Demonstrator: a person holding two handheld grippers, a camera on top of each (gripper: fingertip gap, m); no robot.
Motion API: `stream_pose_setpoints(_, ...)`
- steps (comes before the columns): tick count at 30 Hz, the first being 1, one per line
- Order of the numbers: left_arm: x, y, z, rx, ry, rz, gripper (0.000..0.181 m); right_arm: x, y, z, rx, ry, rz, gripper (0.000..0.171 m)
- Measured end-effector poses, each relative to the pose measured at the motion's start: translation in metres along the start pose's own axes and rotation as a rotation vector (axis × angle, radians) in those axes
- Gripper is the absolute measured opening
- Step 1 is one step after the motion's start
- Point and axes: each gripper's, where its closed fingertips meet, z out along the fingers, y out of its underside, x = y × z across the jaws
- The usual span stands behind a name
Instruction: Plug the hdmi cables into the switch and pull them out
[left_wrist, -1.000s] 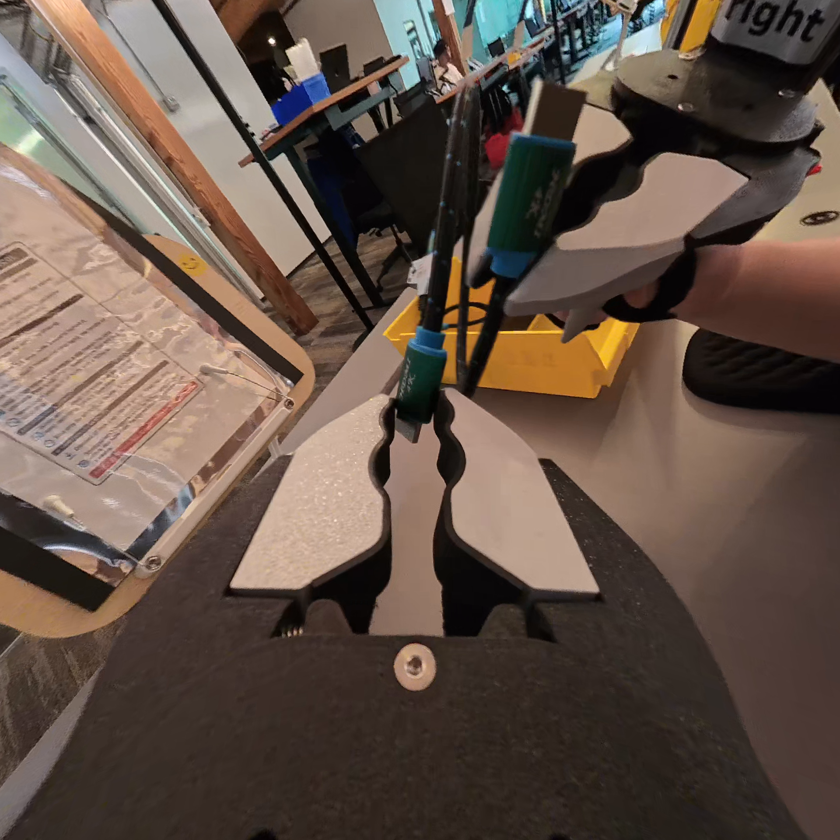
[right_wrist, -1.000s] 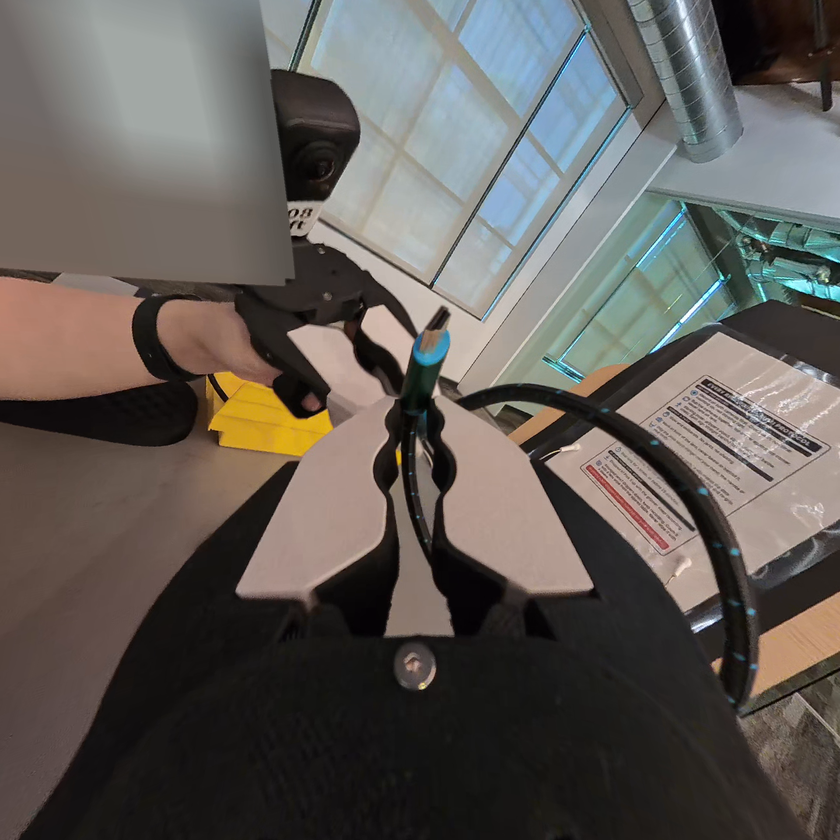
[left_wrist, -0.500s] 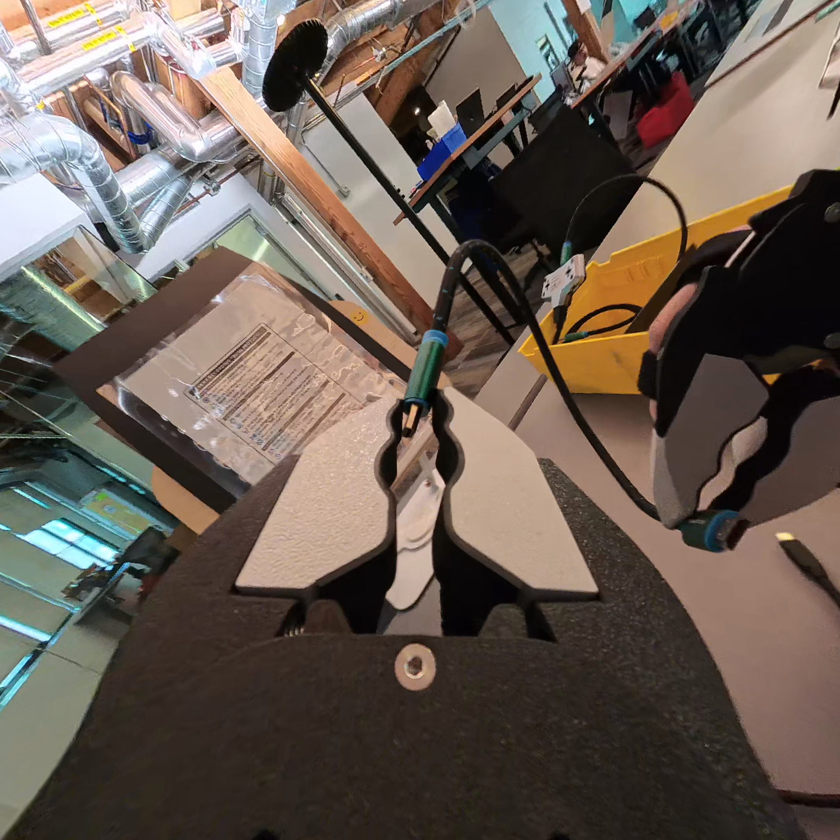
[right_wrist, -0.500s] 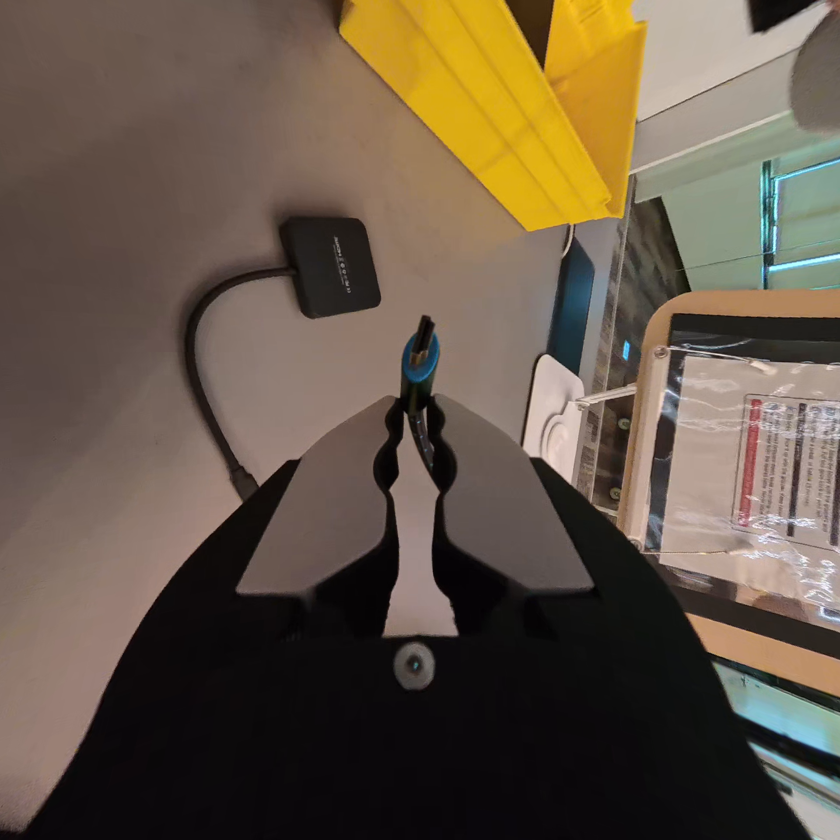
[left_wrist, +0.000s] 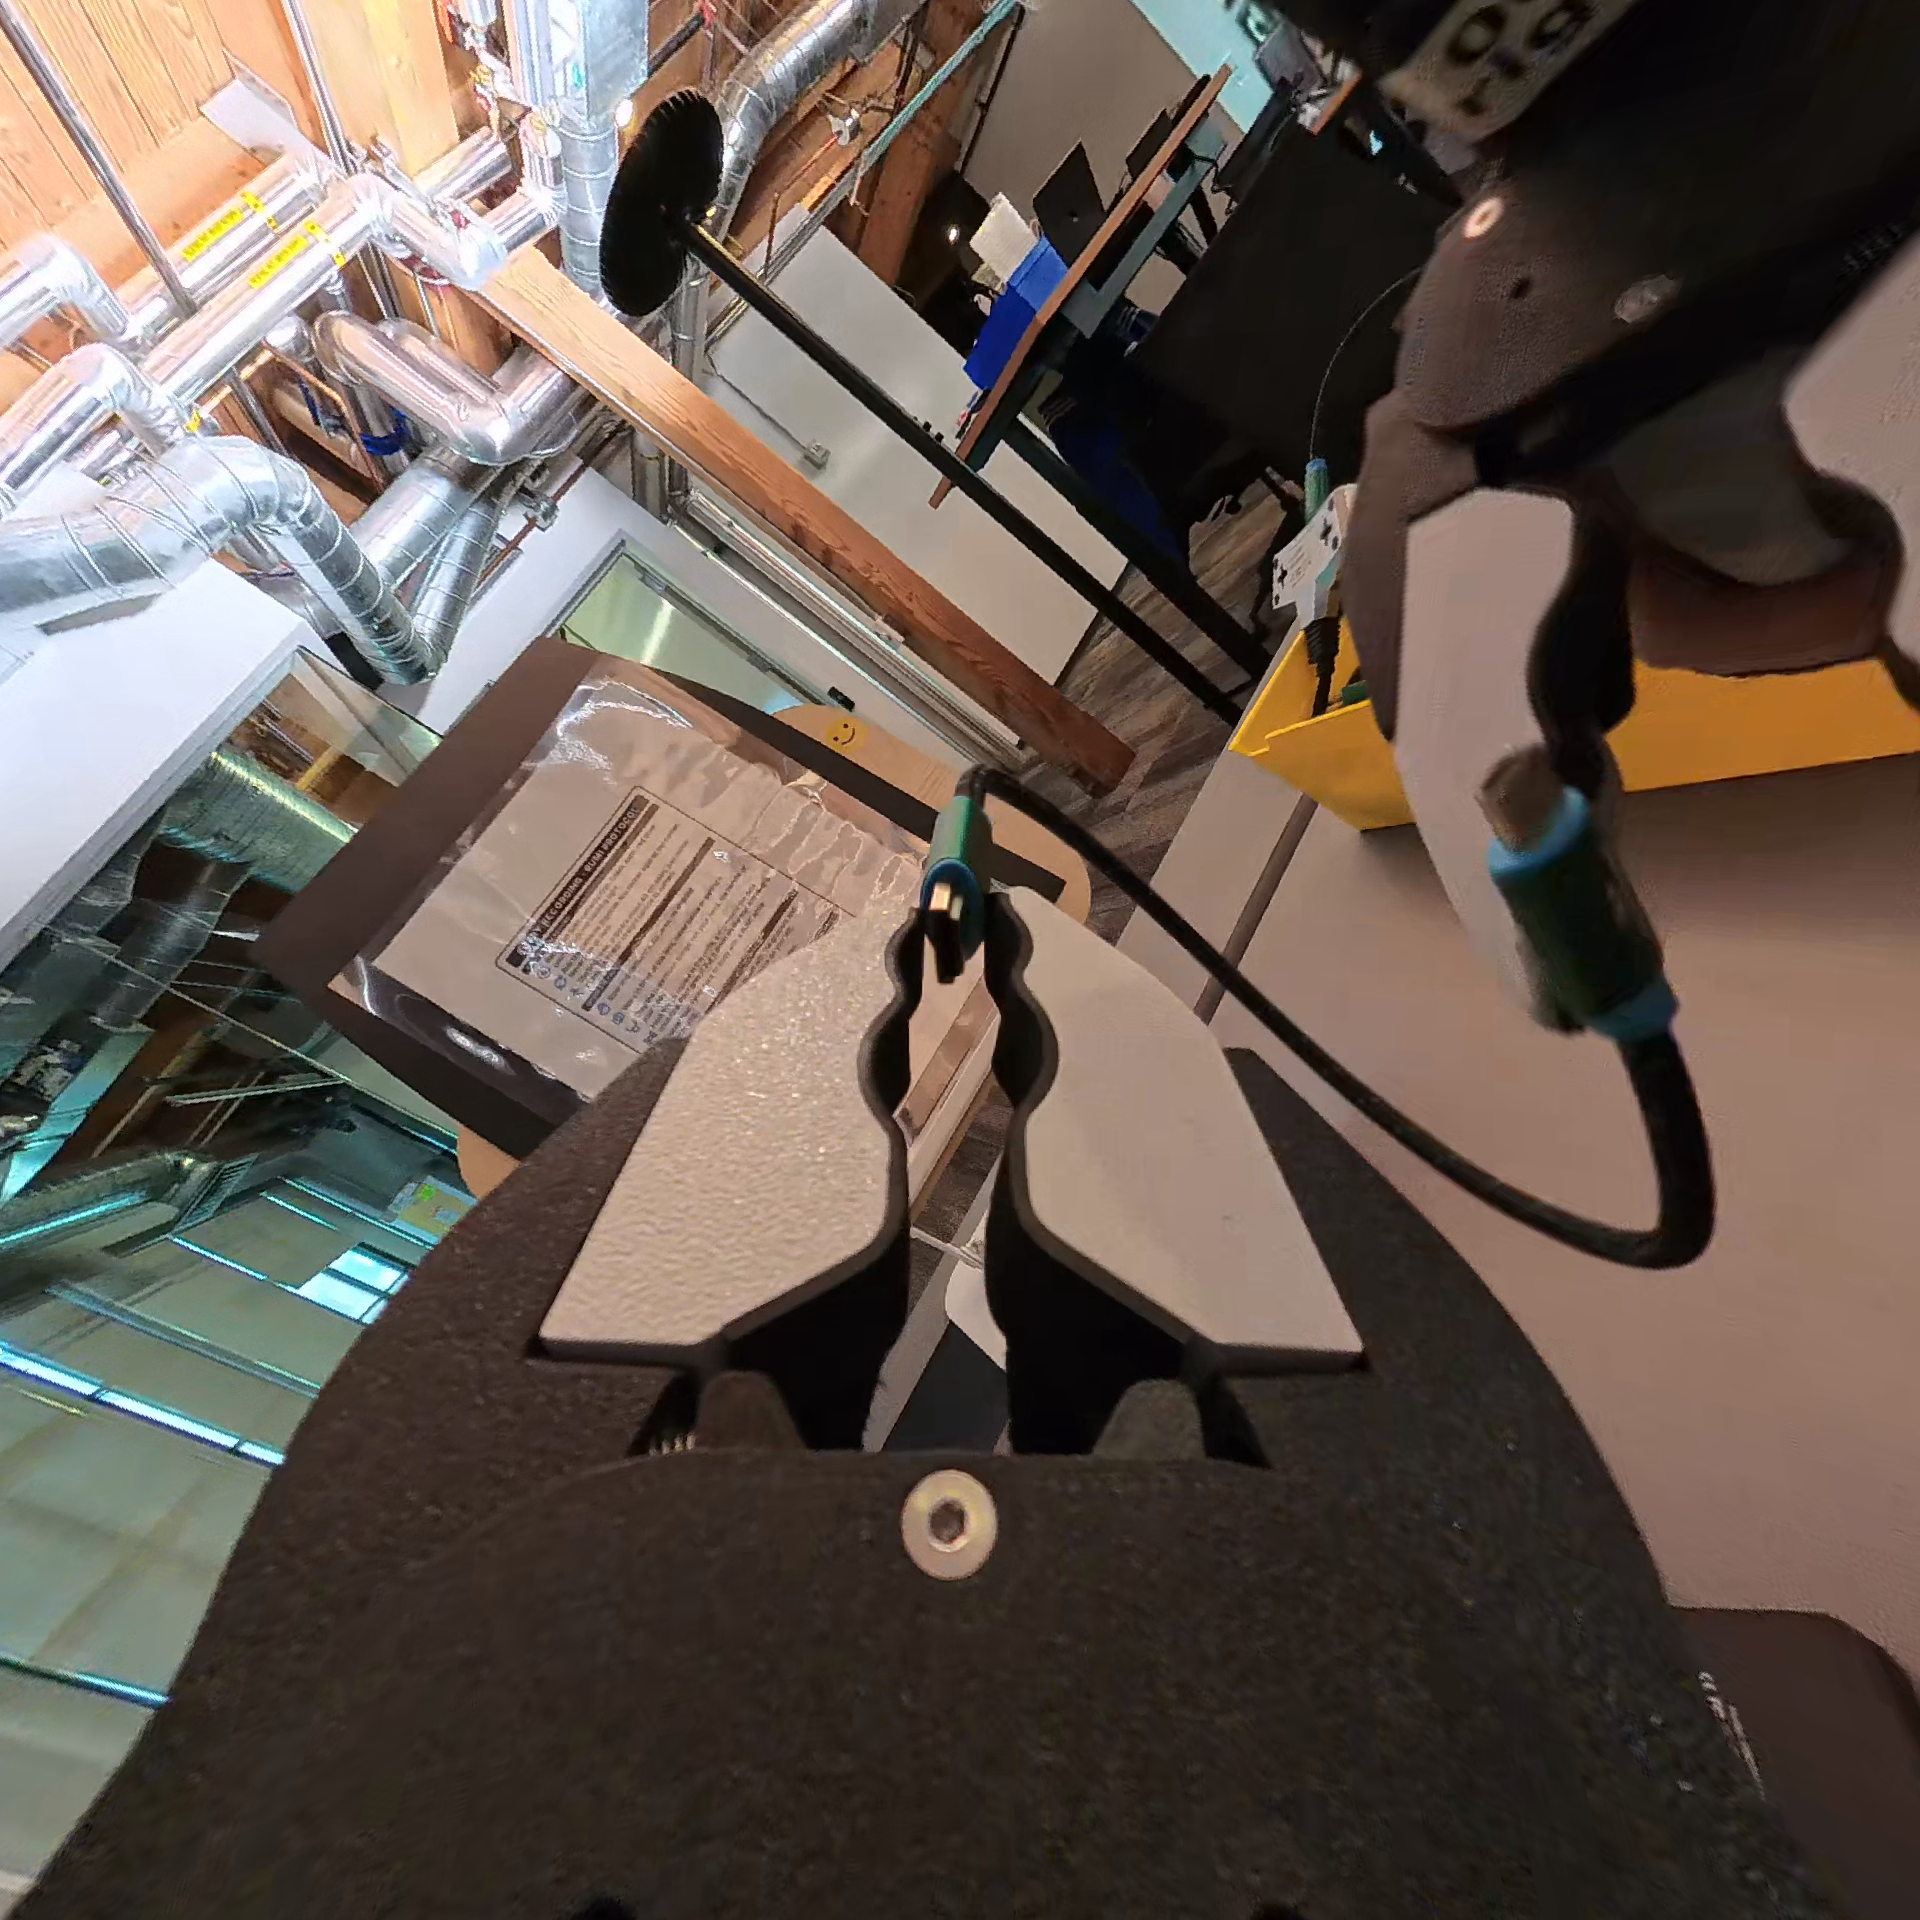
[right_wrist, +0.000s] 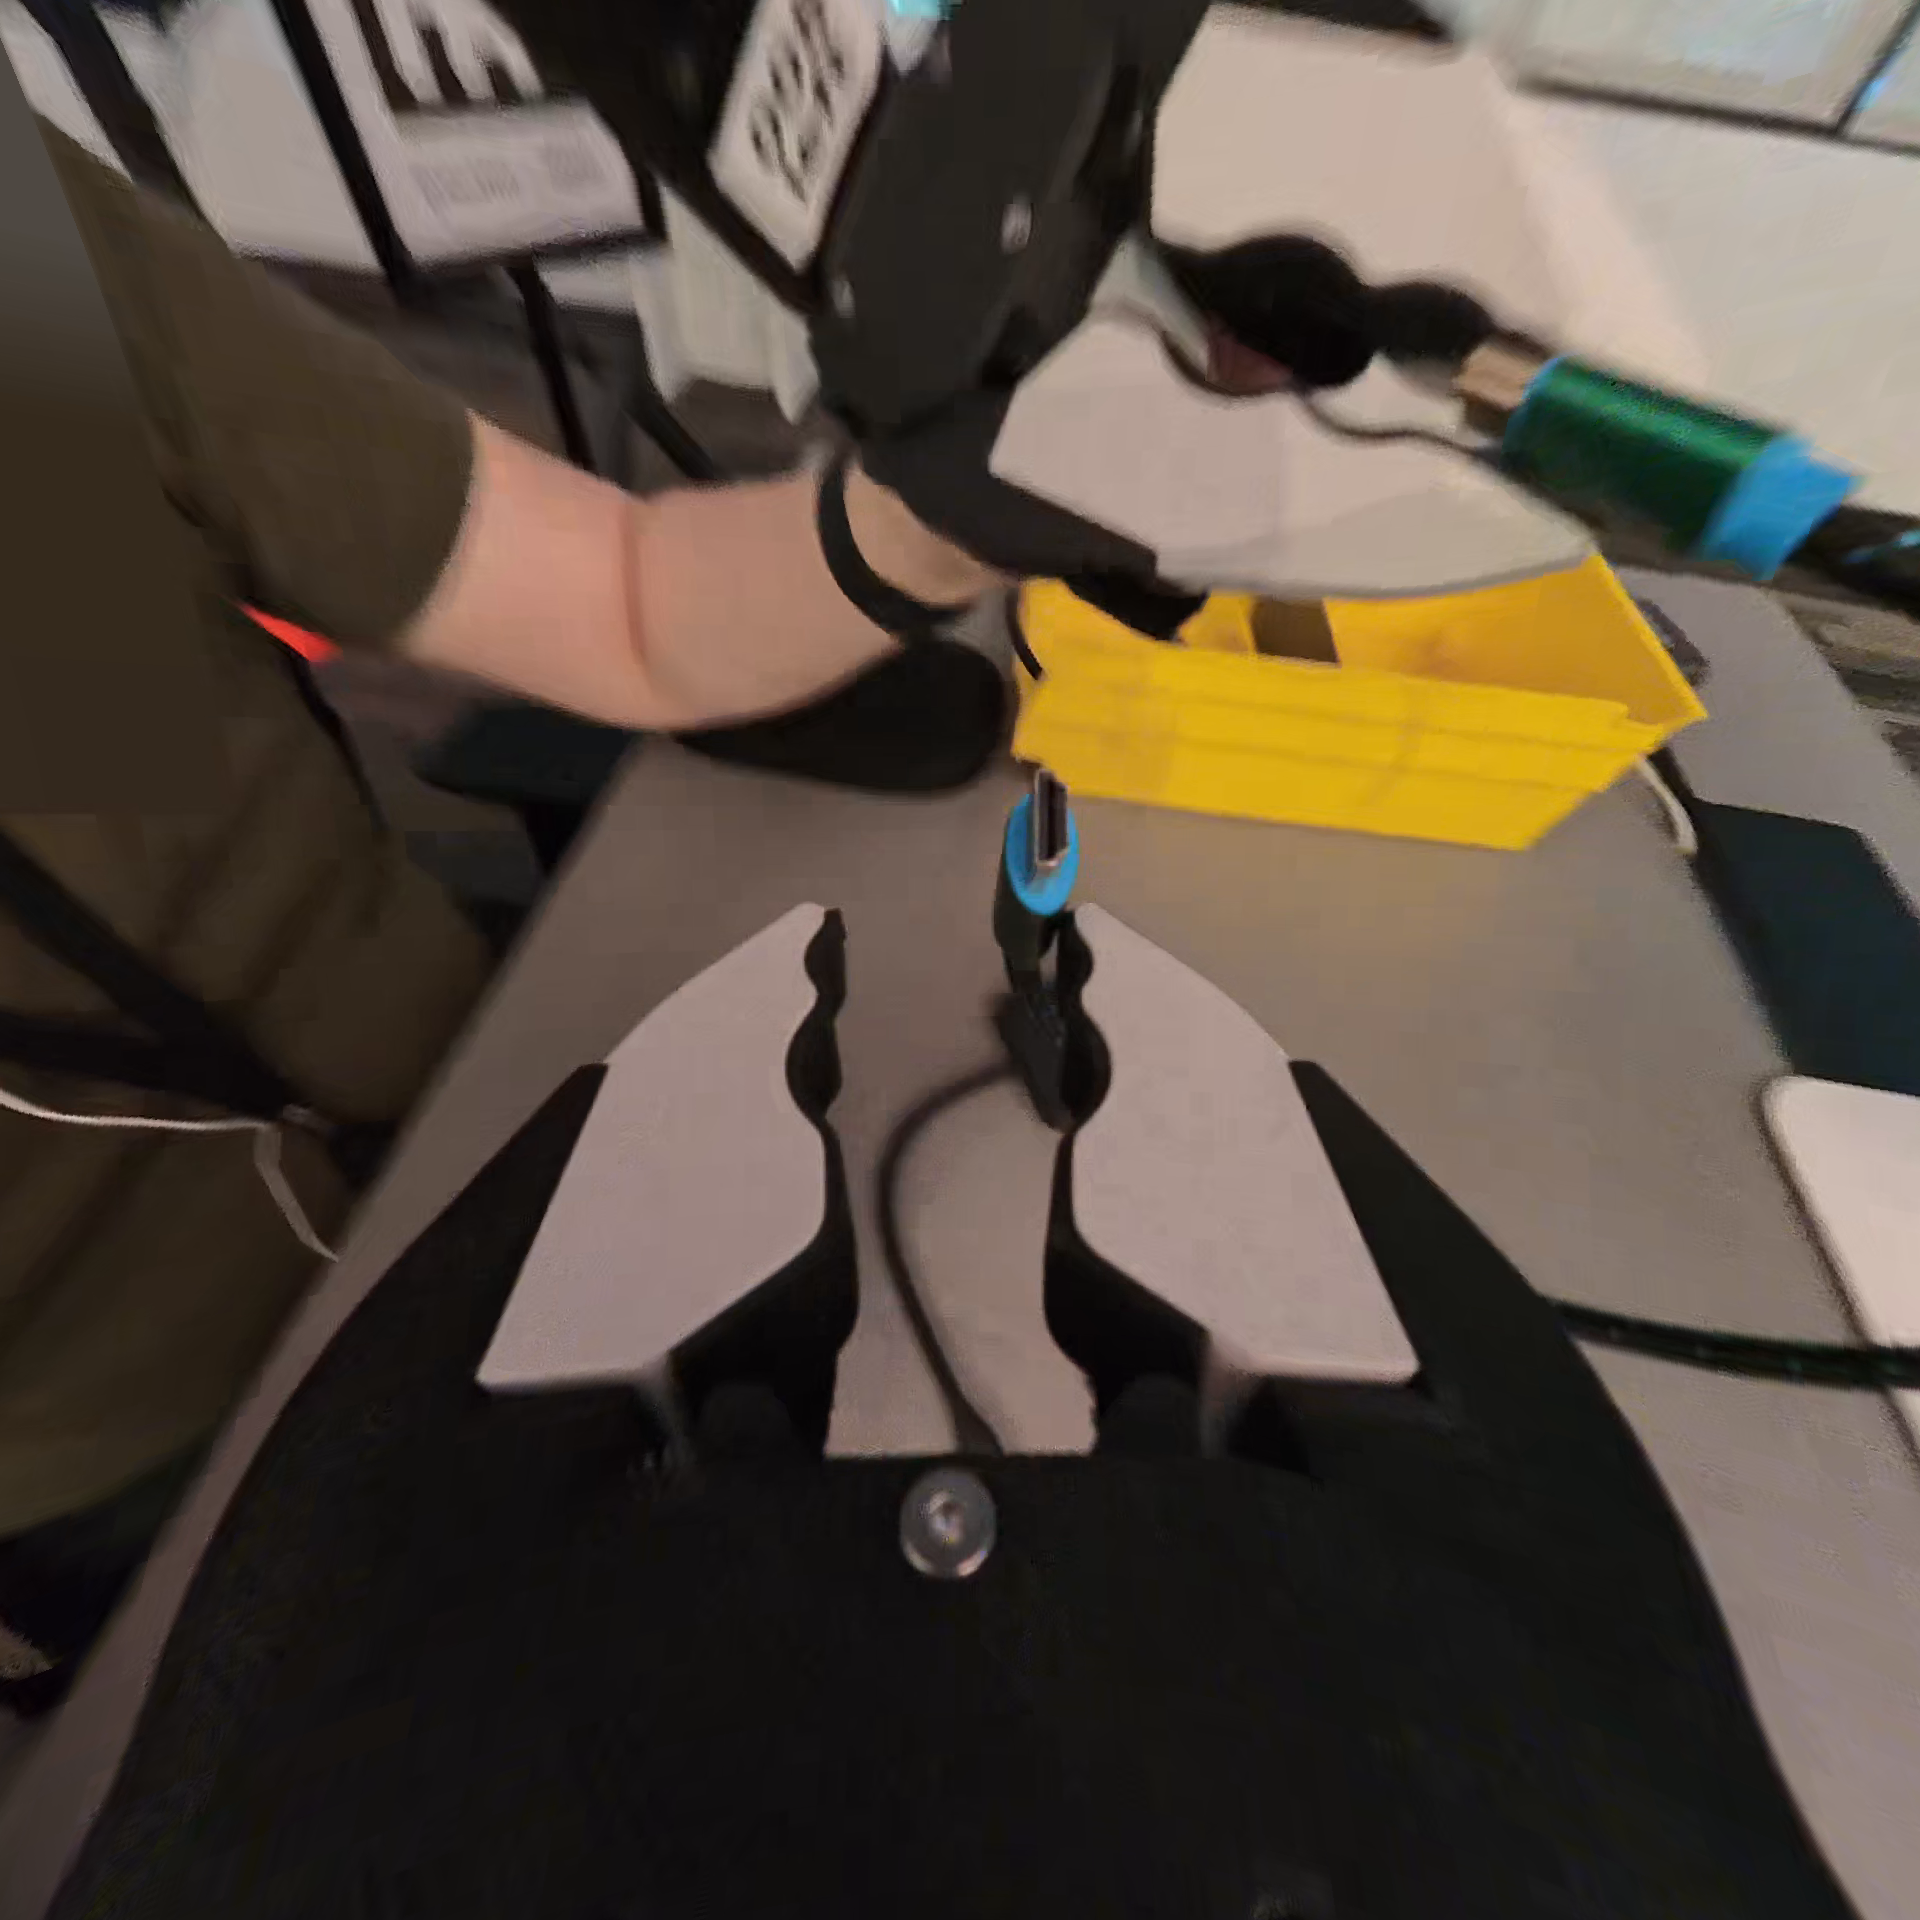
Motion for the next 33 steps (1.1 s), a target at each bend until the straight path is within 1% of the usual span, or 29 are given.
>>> stream_pose_setpoints(1, 0.001, -0.001, 0.000, 0.004, 0.004, -0.005, 0.010, -0.003, -0.006, -0.005, 0.046, -0.039, 0.029, 0.039)
stream_pose_setpoints(3, 0.002, -0.003, 0.000, 0.011, 0.011, -0.017, 0.011, -0.004, -0.011, -0.013, 0.092, -0.064, 0.045, 0.038)
stream_pose_setpoints(5, 0.004, -0.003, 0.000, 0.008, 0.024, -0.031, 0.011, -0.004, -0.003, -0.016, 0.045, -0.067, 0.037, 0.038)
stream_pose_setpoints(7, 0.006, -0.004, 0.000, 0.014, 0.054, -0.073, 0.011, -0.002, 0.007, -0.020, -0.027, -0.025, -0.024, 0.039)
stream_pose_setpoints(9, 0.009, -0.006, 0.000, 0.025, 0.108, -0.141, 0.011, 0.008, 0.003, -0.028, -0.033, 0.086, -0.131, 0.032)
stream_pose_setpoints(10, 0.012, -0.006, -0.001, 0.022, 0.148, -0.190, 0.011, 0.018, -0.002, -0.034, -0.022, 0.182, -0.186, 0.030)
stream_pose_setpoints(12, 0.015, -0.010, -0.003, 0.034, 0.224, -0.300, 0.011, 0.038, -0.020, -0.049, 0.016, 0.406, -0.320, 0.030)
stream_pose_setpoints(14, 0.016, -0.014, -0.006, 0.044, 0.290, -0.406, 0.011, 0.046, -0.036, -0.063, 0.035, 0.600, -0.495, 0.030)
stream_pose_setpoints(16, 0.015, -0.017, -0.008, 0.061, 0.337, -0.497, 0.011, 0.043, -0.041, -0.068, -0.016, 0.702, -0.656, 0.029)
stream_pose_setpoints(18, 0.011, -0.018, -0.010, 0.073, 0.352, -0.556, 0.011, 0.041, -0.035, -0.064, -0.118, 0.712, -0.725, 0.028)
stream_pose_setpoints(20, 0.006, -0.015, -0.010, 0.068, 0.335, -0.570, 0.011, 0.034, -0.021, -0.054, -0.187, 0.609, -0.644, 0.026)
stream_pose_setpoints(21, 0.004, -0.013, -0.010, 0.062, 0.324, -0.573, 0.011, 0.030, -0.018, -0.049, -0.179, 0.550, -0.589, 0.026)
stream_pose_setpoints(23, -0.001, -0.011, -0.011, 0.052, 0.306, -0.591, 0.011, 0.018, -0.014, -0.036, -0.134, 0.419, -0.496, 0.026)
stream_pose_setpoints(25, -0.005, -0.007, -0.011, 0.037, 0.288, -0.608, 0.011, 0.003, -0.015, -0.023, -0.076, 0.289, -0.414, 0.030)
stream_pose_setpoints(27, -0.010, -0.003, -0.010, 0.021, 0.265, -0.635, 0.011, -0.009, -0.030, -0.009, 0.058, 0.152, -0.214, 0.044)
stream_pose_setpoints(29, -0.014, 0.003, -0.009, -0.002, 0.241, -0.661, 0.011, -0.004, -0.039, 0.003, 0.148, 0.097, -0.010, 0.051)
stream_pose_setpoints(30, -0.016, 0.006, -0.009, -0.016, 0.226, -0.678, 0.011, 0.000, -0.037, 0.010, 0.146, 0.096, 0.053, 0.054)
stream_pose_setpoints(32, -0.021, 0.015, -0.008, -0.050, 0.190, -0.716, 0.011, 0.008, -0.028, 0.021, 0.109, 0.123, 0.105, 0.053)
stream_pose_setpoints(33, -0.024, 0.021, -0.007, -0.069, 0.173, -0.735, 0.011, 0.012, -0.026, 0.024, 0.101, 0.142, 0.128, 0.049)
